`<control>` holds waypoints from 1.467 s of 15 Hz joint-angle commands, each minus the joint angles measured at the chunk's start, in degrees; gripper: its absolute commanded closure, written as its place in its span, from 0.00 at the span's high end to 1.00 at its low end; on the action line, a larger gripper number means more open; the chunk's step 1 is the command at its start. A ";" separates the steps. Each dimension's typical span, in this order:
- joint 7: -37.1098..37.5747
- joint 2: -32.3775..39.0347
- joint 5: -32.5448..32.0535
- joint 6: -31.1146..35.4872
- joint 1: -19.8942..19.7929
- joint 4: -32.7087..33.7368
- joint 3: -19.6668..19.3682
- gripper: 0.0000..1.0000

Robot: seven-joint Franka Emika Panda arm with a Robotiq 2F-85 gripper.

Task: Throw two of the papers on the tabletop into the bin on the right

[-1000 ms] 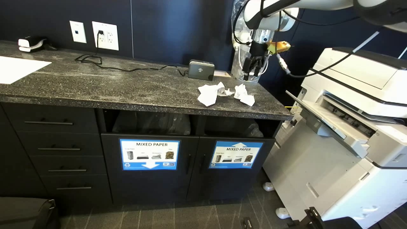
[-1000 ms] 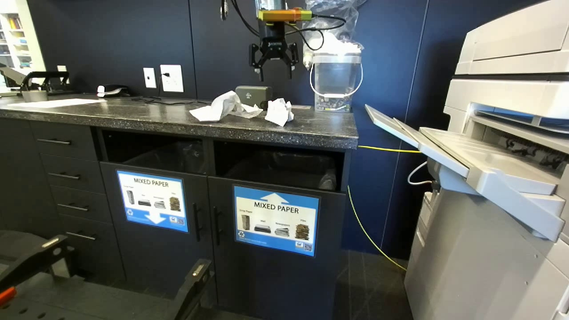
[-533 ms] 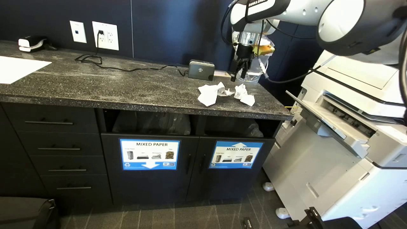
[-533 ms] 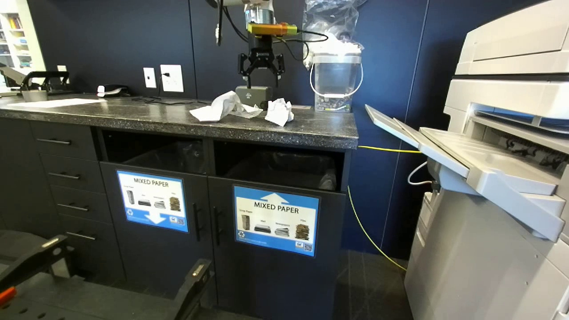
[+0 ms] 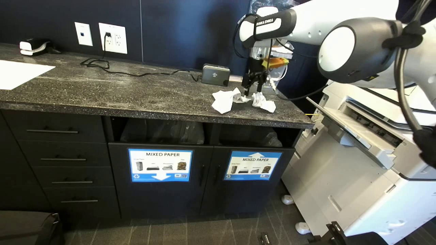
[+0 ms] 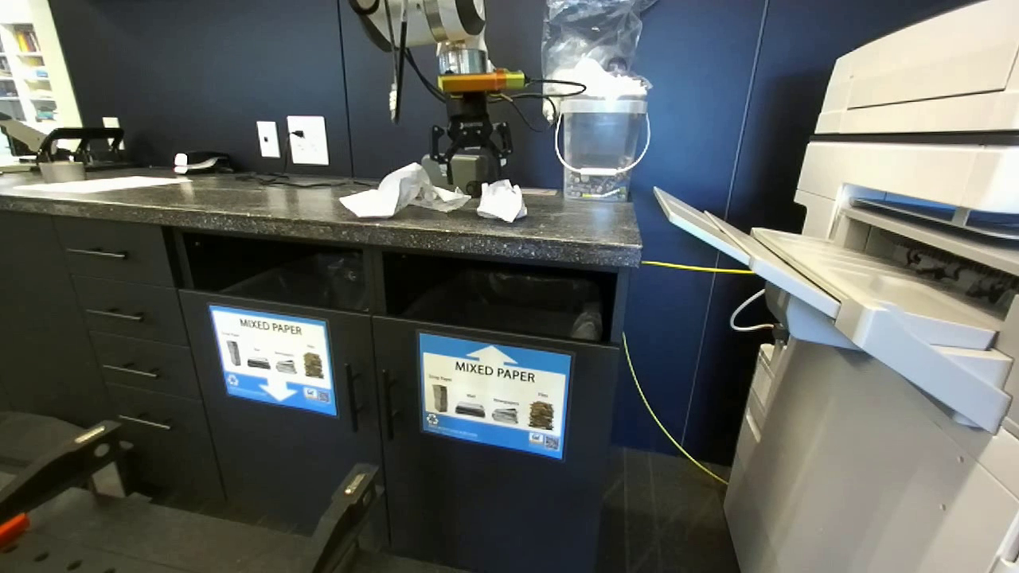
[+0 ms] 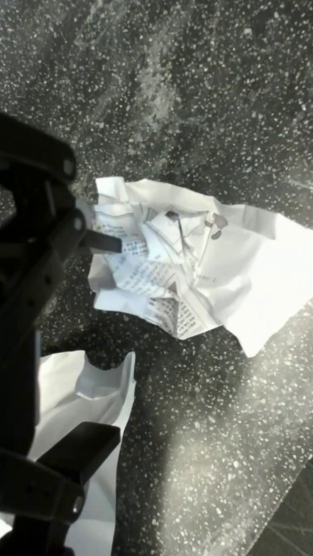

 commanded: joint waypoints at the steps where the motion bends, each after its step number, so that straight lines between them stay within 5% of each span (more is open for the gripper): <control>1: 4.15 2.11 -1.03 -1.20 0.71 4.19 -1.85 1.00; 15: 20.36 -2.10 2.23 3.18 -0.16 -2.60 -3.71 1.00; 22: 30.22 -5.65 3.24 10.33 -0.42 -11.55 -4.60 1.00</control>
